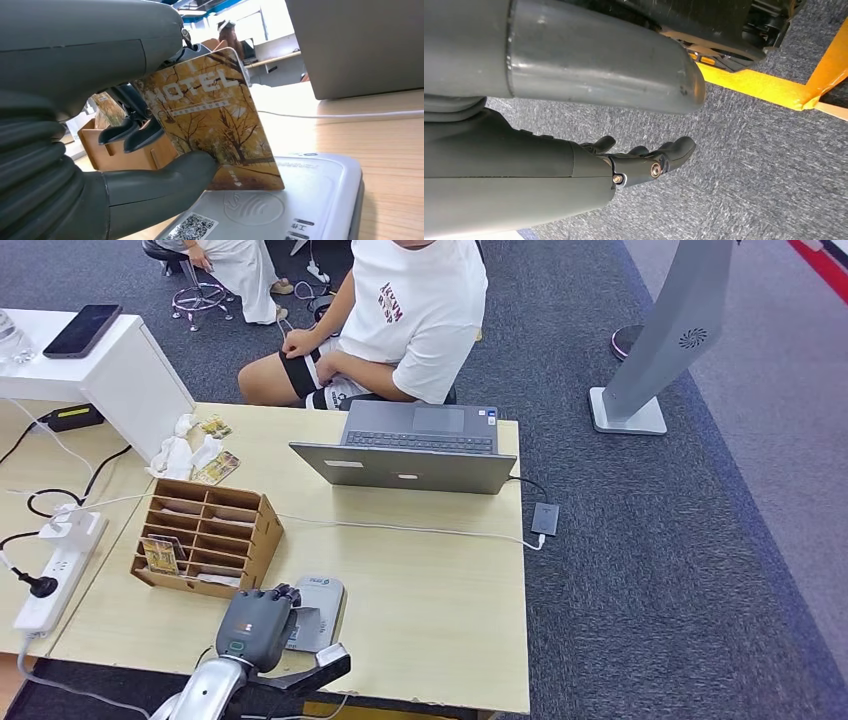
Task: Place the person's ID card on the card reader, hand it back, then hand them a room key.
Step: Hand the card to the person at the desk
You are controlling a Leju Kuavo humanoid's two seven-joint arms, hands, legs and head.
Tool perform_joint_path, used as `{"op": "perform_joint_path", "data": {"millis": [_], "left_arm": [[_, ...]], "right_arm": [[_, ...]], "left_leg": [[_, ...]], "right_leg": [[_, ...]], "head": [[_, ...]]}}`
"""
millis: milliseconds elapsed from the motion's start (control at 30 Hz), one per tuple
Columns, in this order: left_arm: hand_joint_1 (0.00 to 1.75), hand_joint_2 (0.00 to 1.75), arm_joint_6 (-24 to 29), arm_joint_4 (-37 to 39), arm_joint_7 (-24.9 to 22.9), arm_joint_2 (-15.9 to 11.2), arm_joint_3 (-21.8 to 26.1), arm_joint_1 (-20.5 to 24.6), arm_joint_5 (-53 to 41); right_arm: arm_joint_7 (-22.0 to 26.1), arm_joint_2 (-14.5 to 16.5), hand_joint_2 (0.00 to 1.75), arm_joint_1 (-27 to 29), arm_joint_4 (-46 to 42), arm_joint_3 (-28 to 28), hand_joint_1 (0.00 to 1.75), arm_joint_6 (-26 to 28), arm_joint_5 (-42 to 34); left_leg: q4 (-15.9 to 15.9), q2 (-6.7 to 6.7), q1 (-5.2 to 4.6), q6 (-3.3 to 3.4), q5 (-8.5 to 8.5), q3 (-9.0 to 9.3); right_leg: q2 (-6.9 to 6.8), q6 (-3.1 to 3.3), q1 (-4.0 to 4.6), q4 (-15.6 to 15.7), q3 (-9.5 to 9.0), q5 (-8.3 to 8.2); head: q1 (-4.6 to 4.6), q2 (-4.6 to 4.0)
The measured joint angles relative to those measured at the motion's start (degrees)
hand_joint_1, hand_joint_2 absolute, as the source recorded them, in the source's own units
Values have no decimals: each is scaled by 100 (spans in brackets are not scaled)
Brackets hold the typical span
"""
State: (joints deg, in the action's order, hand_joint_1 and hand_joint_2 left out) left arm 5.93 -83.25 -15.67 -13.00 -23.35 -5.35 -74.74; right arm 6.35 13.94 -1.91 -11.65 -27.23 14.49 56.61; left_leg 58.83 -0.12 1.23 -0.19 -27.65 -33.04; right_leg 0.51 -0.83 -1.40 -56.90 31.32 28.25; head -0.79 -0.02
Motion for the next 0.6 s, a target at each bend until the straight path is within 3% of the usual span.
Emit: {"op": "perform_joint_path", "data": {"millis": [233, 433, 600], "left_arm": [[175, 175, 13, 78, -17, 14, -47, 92, -1], [175, 175, 420, 24, 195, 22, -45, 208, 15], [175, 175, 1016, -517, 454, -22, 31, 861, 217]], "right_arm": [[0, 0, 0, -7, 0, 20, 0, -28, 6], [15, 0, 0, -5, 0, 21, 0, -25, -1], [56, 0, 0, -5, 0, 29, 0, -11, -6]], "left_leg": [[0, -3, 0, 1, 1, 4], [1, -3, 0, 1, 6, 2], [3, -23, 0, 4, 15, -5]], "right_leg": [[-2, 0, 0, 0, -5, 0], [-2, 0, 0, 0, 0, -2], [-23, 2, 0, -1, 1, -6]], "head": [[-1, 2], [-1, 1], [-2, 1]]}}
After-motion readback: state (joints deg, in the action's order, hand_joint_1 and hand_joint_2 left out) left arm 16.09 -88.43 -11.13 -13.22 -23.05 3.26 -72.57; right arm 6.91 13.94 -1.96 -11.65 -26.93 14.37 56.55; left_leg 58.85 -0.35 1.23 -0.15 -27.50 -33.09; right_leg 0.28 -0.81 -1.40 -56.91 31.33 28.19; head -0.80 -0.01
